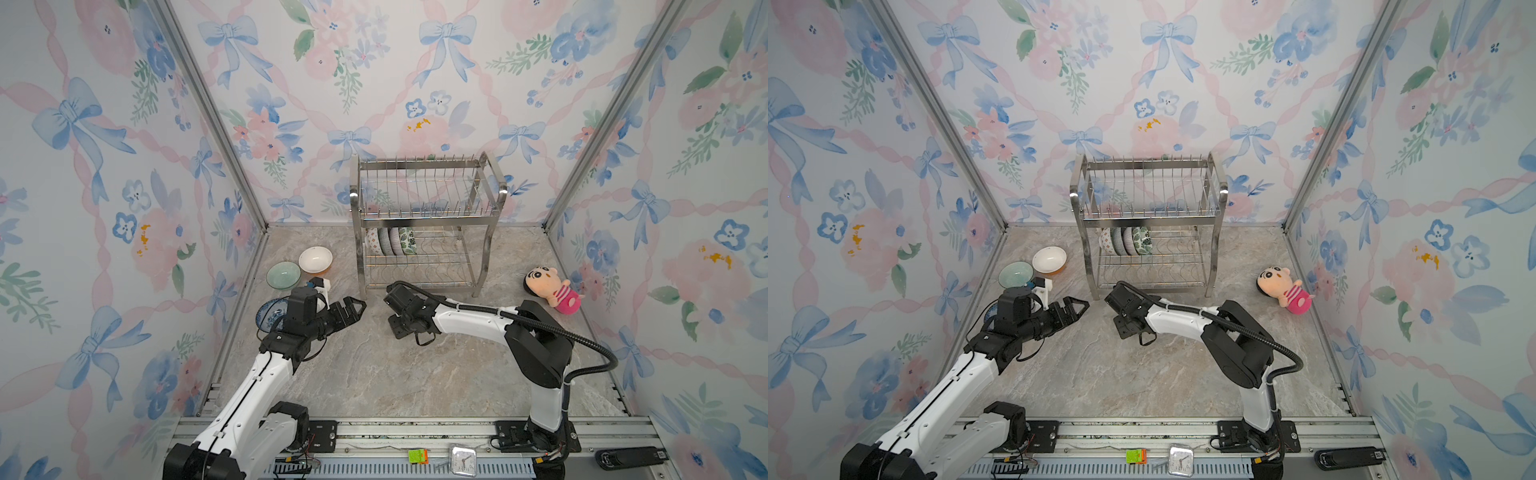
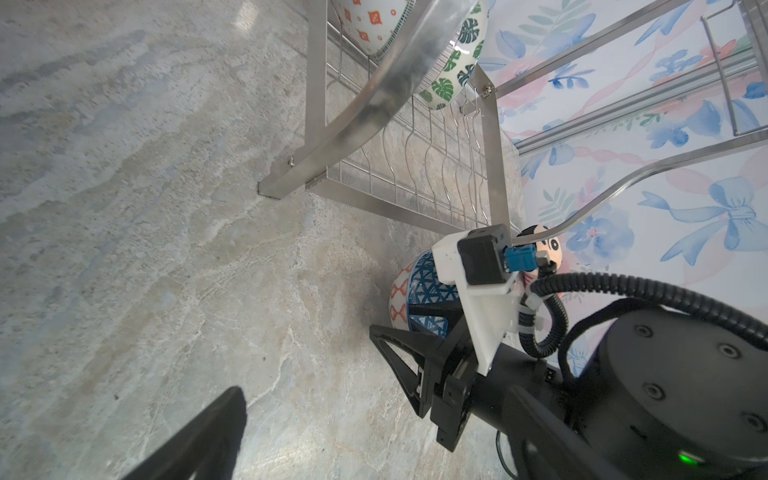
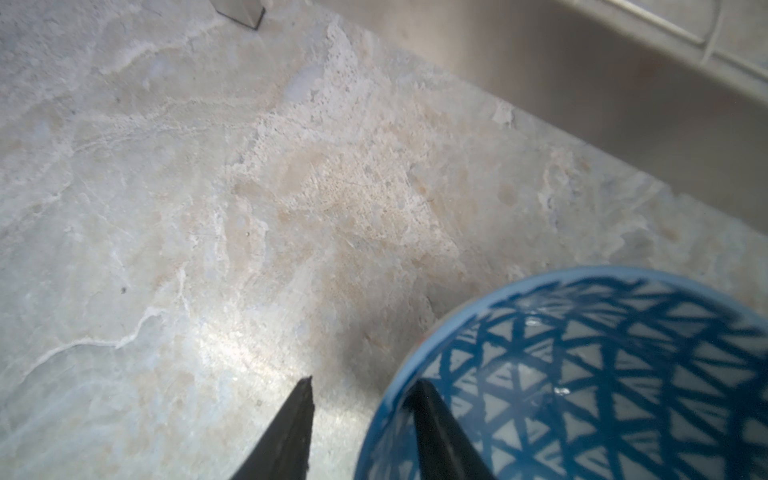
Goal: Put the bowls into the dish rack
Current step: 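Lower the open right gripper onto the triangle-pattern bowl's rim, then close the right gripper on the rim and lift the bowl toward the rack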
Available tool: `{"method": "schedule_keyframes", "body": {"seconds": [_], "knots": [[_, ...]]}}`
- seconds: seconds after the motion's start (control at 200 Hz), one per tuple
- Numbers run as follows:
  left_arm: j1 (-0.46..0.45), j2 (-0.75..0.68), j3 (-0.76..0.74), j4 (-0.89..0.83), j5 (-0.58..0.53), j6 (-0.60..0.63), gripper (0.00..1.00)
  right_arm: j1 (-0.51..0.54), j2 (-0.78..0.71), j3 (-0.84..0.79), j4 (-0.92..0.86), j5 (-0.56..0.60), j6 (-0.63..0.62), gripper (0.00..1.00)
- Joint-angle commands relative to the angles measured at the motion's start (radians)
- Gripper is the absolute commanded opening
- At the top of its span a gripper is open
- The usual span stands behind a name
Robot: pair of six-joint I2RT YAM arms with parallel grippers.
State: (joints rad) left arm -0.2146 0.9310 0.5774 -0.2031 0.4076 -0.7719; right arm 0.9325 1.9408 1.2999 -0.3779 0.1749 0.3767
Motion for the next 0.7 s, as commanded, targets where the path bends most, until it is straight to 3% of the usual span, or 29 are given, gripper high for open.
{"method": "schedule_keyframes", "body": {"seconds": [0.0, 0.23, 0.45, 0.695], "knots": [[0.007, -0.001, -0.01, 0.031, 0.023, -0.01, 0.98, 0.009, -0.051, -0.046, 0.021, -0.026, -0.017, 0.32], [0.008, -0.013, -0.007, 0.044, 0.04, -0.012, 0.98, 0.002, -0.141, -0.108, 0.05, -0.06, -0.097, 0.05], [0.006, -0.032, -0.001, 0.068, 0.077, -0.004, 0.98, -0.035, -0.319, -0.226, 0.217, -0.212, -0.14, 0.04], [-0.004, -0.035, 0.011, 0.092, 0.105, -0.011, 0.98, -0.127, -0.44, -0.272, 0.331, -0.261, -0.094, 0.03]]}}
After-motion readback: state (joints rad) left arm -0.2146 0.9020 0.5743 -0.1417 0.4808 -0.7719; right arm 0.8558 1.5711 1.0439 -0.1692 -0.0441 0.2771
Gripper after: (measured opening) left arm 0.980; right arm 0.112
